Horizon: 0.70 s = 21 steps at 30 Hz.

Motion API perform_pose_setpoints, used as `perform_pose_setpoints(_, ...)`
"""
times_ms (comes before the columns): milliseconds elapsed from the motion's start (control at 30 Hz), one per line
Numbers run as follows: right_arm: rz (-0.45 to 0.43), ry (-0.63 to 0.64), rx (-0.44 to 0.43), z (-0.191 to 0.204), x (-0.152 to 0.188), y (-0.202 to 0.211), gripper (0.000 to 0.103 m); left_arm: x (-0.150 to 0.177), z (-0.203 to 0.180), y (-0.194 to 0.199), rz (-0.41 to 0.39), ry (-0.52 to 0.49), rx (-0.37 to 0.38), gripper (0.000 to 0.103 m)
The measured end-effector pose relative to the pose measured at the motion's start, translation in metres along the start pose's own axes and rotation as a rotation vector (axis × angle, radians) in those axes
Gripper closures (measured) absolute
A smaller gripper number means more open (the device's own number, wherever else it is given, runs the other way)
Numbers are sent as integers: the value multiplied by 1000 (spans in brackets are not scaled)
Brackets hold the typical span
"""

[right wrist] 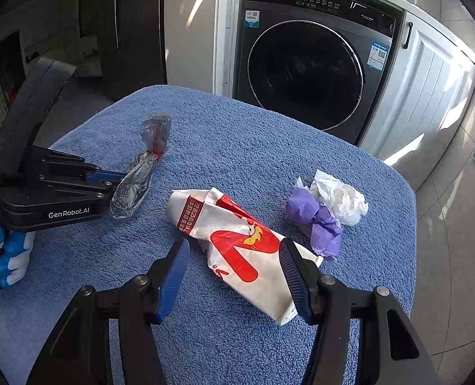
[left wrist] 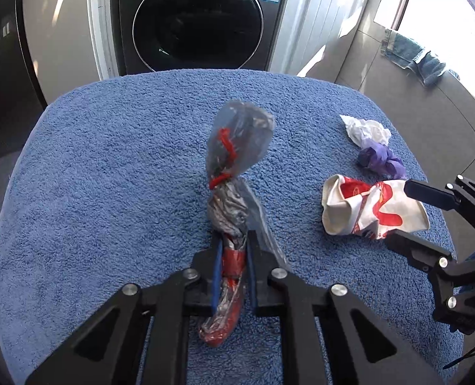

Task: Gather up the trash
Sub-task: 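Grasp the clear red-tied plastic bag with the left tool while the right tool grasps the white-red carton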

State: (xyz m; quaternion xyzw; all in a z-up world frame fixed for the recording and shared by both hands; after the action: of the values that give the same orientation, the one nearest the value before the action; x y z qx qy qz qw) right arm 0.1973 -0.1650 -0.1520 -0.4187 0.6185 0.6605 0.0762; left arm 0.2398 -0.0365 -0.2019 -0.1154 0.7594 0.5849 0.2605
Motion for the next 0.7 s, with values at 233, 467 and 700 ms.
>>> perform_pose_setpoints(233, 70, 83, -7, 13, -9, -35, 38, 8, 17, 20, -33, 43, 12, 92)
perform_pose_setpoints(467, 110, 71, 60, 4, -15, -58, 52, 16, 29, 47, -70, 64, 17, 92)
perform_pose_setpoints(700, 66, 68, 59, 42, -21, -39, 60, 25, 47, 84, -125, 92, -14, 92)
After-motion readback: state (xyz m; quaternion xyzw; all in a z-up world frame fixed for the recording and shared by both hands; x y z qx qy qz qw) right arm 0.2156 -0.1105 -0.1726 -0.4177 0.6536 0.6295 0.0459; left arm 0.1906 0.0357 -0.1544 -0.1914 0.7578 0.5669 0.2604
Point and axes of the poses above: each gripper's, at about its wrist camera, not at the fingertips, and y roughly against the way its jaws point, z to its left, x to its underside, the point moved 8 cm from there along -y, roughly the way its jaws point, and after that the axes turned 4 degrees about y, right-handed, at the moved point
